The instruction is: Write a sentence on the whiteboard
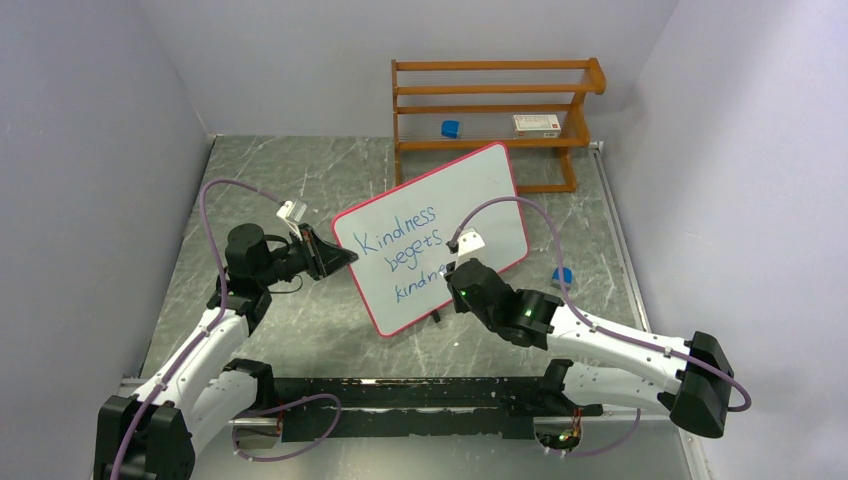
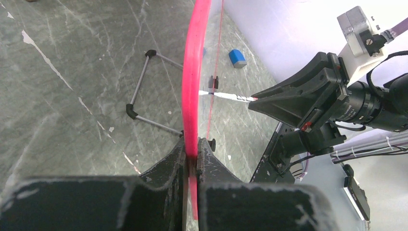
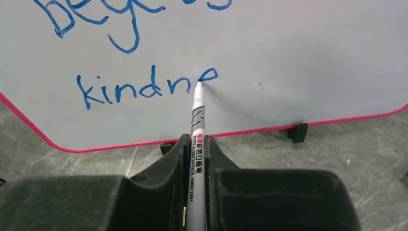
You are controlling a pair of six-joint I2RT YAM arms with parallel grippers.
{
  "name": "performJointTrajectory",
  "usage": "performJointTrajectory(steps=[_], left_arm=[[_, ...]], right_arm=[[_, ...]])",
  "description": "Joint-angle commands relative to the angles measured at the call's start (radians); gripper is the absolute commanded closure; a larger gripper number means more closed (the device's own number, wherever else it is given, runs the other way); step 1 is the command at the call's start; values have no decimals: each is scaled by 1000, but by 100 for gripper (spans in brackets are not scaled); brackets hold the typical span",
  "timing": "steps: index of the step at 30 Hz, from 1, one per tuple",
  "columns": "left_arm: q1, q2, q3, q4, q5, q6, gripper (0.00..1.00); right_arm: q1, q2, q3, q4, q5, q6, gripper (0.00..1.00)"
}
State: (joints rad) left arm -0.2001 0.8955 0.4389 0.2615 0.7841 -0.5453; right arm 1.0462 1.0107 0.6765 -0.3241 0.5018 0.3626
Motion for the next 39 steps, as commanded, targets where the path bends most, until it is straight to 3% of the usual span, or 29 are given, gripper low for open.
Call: performJointTrajectory(steps=[1, 39], left_arm=[[-5, 3, 23, -13, -36, 17, 95], [-5, -3, 26, -28, -41, 25, 95]], right_arm=[[-8, 17, 2, -33, -16, 10, 100], [-43, -54, -22, 3, 97, 31, 100]])
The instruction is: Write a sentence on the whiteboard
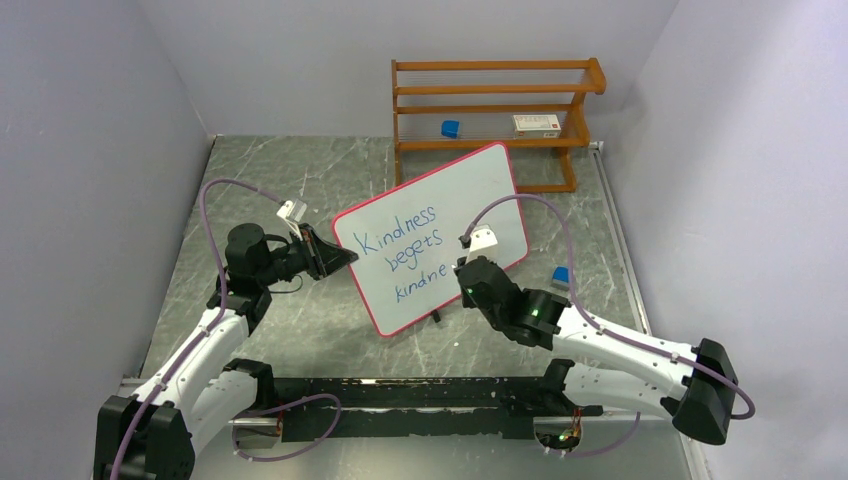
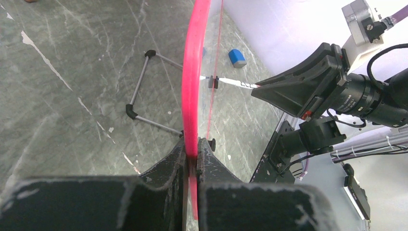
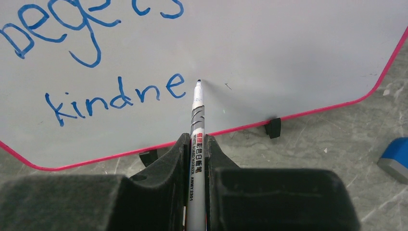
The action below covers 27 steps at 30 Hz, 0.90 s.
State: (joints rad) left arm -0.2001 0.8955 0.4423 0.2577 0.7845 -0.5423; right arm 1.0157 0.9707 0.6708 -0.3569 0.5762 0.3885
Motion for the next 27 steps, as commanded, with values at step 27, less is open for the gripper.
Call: performJointTrajectory(steps=[27], left_arm=[[-5, -2, 22, -20, -40, 19, 95]], right_arm=[[-32, 11, -23, 98, -25, -17, 100]])
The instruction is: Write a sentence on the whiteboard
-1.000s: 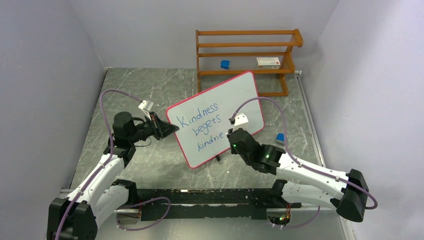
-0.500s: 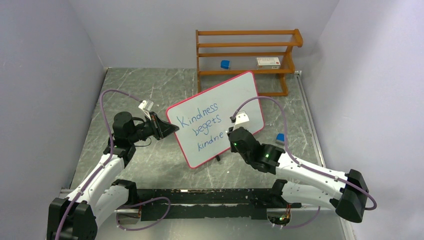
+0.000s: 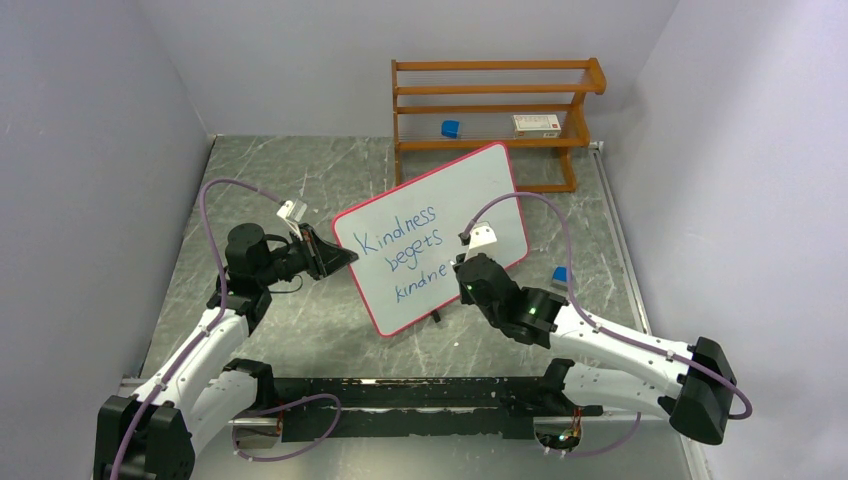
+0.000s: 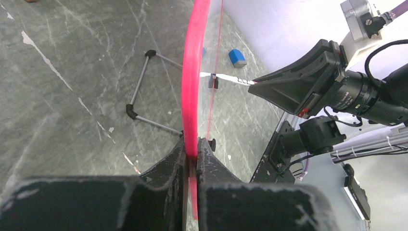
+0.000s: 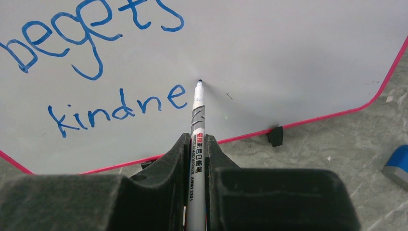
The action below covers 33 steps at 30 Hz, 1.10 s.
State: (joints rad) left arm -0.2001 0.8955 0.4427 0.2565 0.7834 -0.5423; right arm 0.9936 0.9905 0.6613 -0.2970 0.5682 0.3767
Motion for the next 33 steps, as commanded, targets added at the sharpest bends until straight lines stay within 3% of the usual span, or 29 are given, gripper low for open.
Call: performJointTrajectory(steps=[1, 33], left_arm=[[-5, -2, 22, -20, -39, 19, 95], [-6, -4, 25, -28, -44, 24, 95]], right_arm=[[-10, -12, -13, 38, -21, -5, 100], [-10, -16, -19, -42, -57, 16, 100]])
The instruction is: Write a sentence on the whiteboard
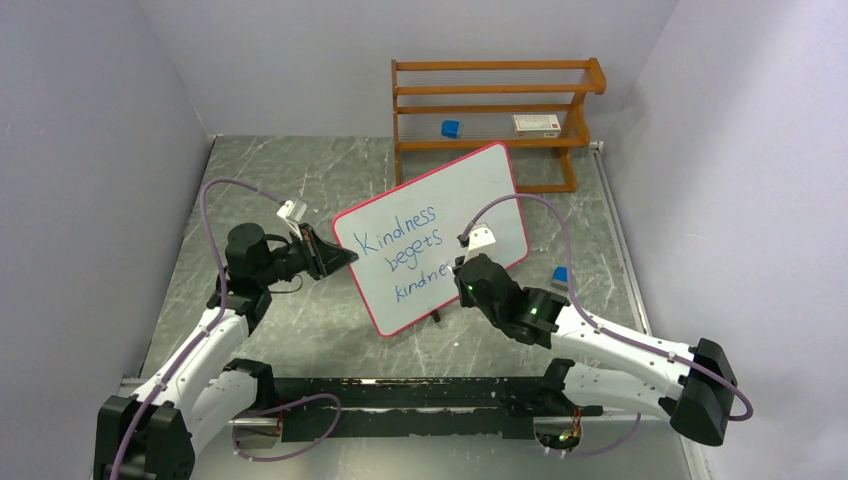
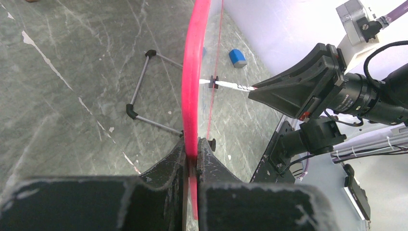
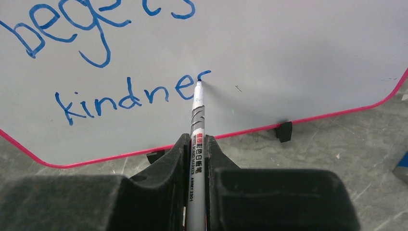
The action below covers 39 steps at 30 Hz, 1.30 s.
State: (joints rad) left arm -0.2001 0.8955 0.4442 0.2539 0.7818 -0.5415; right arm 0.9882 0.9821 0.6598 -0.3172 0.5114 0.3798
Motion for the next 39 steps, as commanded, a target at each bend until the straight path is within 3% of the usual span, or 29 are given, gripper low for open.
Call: performJointTrajectory(steps=[1, 15, 39], left_arm=[[-5, -4, 24, -25, -42, 23, 95], [-6, -3, 22, -21, -41, 21, 95], [-5, -6, 25, -28, -42, 25, 95]], right_arm=[[-4, -8, -17, -25, 1, 14, 100], [-4, -8, -14, -47, 54, 41, 100], [-5, 0, -13, -29, -23, 34, 100]])
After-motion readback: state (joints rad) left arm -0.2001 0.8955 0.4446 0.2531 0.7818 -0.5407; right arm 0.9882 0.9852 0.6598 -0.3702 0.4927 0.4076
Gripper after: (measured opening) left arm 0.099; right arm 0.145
